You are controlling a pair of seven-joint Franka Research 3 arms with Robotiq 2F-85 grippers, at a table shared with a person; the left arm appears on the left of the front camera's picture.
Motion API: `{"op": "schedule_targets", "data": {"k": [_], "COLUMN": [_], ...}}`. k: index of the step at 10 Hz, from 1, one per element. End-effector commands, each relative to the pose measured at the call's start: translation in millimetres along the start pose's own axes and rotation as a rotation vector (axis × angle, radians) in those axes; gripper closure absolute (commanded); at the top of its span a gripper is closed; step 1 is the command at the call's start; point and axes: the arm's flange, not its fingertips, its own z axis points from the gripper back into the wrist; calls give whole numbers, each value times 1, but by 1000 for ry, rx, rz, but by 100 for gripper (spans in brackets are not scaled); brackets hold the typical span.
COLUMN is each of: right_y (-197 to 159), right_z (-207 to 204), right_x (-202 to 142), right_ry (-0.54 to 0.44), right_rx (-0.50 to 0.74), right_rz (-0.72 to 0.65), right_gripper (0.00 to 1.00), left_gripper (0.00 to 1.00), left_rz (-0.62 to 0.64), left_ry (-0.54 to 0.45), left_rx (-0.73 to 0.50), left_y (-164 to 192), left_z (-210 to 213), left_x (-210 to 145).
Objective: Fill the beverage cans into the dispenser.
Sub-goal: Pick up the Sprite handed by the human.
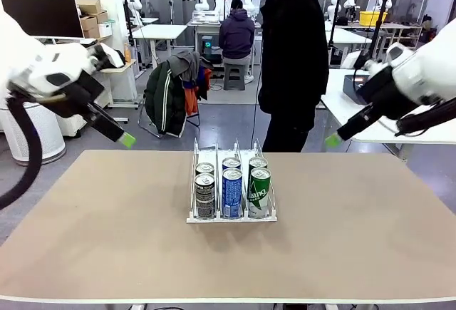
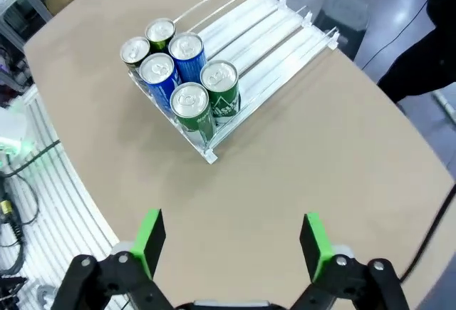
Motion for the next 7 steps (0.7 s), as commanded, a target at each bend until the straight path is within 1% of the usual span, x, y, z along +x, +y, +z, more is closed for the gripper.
{"op": "schedule_targets", "data": {"k": [1,3,4,5,6,7], "right_y": [-19,-21,-28,-25,-21,-21], "right_z": [44,65,72,72,74,74], "right_x": [4,-1,1,-5,4,4], "right_ry": [-62,-88,-102,-117,-106,-106], "right_rx": [33,10,-13,-19,-9,-9], "right_rz": [48,48,43,16,32,32], "right_gripper": [0,0,0,0,0,0], "left_gripper": [0,0,0,0,0,0], "left_rz": [5,43,52,31,34,34], "left_ry": [-2,-19,-41,-46,-40,-40], "left_rx": [79,117,139,161,118,118], "left_y": [13,18,26,29,22,22], "left_z": [21,45,48,46,47,47], "left_x": [-7,-13,-14,-17,-12,-12]}}
